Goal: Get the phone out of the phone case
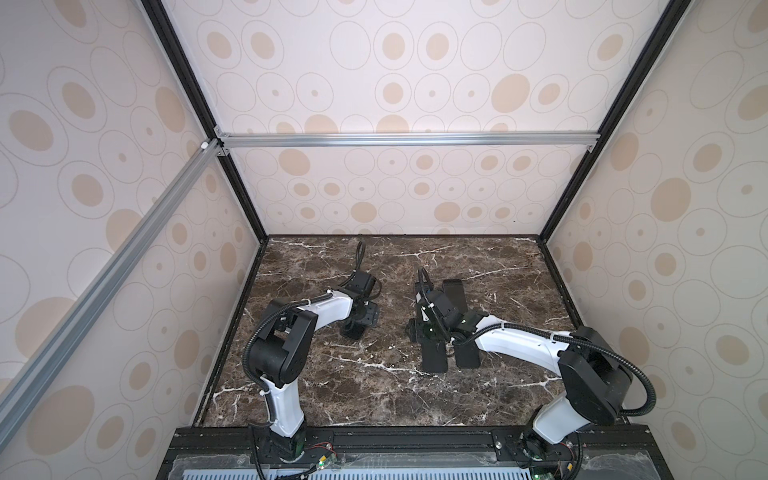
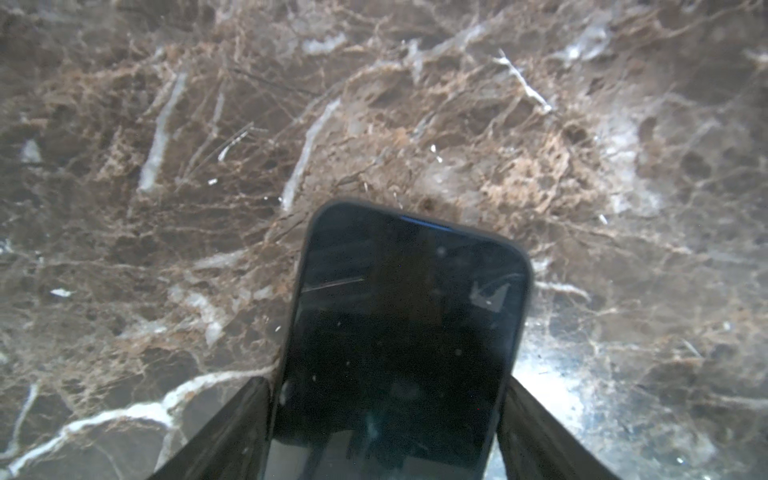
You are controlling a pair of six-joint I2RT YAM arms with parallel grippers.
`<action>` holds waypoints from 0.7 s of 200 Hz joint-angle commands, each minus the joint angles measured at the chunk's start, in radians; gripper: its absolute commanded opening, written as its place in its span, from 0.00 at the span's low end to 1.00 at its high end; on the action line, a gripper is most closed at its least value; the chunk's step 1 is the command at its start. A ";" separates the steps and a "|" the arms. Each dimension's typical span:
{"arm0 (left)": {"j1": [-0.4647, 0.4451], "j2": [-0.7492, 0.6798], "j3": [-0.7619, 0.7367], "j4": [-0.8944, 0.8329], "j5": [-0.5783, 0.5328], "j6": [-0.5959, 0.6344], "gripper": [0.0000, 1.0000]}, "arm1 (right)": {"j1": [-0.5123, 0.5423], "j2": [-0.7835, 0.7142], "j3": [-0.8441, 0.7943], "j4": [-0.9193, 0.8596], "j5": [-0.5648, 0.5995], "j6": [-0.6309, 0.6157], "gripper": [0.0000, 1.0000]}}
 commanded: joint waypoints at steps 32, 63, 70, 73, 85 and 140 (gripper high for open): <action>-0.004 -0.008 -0.002 -0.076 -0.048 0.008 0.75 | 0.008 -0.028 -0.006 -0.009 0.030 0.013 0.58; -0.003 -0.058 -0.015 -0.048 -0.037 -0.009 0.70 | 0.006 -0.067 -0.024 0.006 0.072 0.030 0.59; -0.003 -0.073 -0.020 -0.037 -0.029 -0.013 0.69 | 0.006 -0.079 -0.031 0.016 0.083 0.036 0.60; -0.004 -0.078 -0.023 -0.032 -0.025 -0.015 0.69 | 0.006 -0.085 -0.035 0.020 0.088 0.038 0.60; -0.002 -0.103 -0.032 -0.016 -0.013 -0.024 0.68 | 0.003 -0.107 -0.050 0.040 0.100 0.043 0.60; 0.007 -0.160 -0.056 0.026 0.011 -0.049 0.76 | -0.012 -0.149 -0.094 0.102 0.096 0.069 0.60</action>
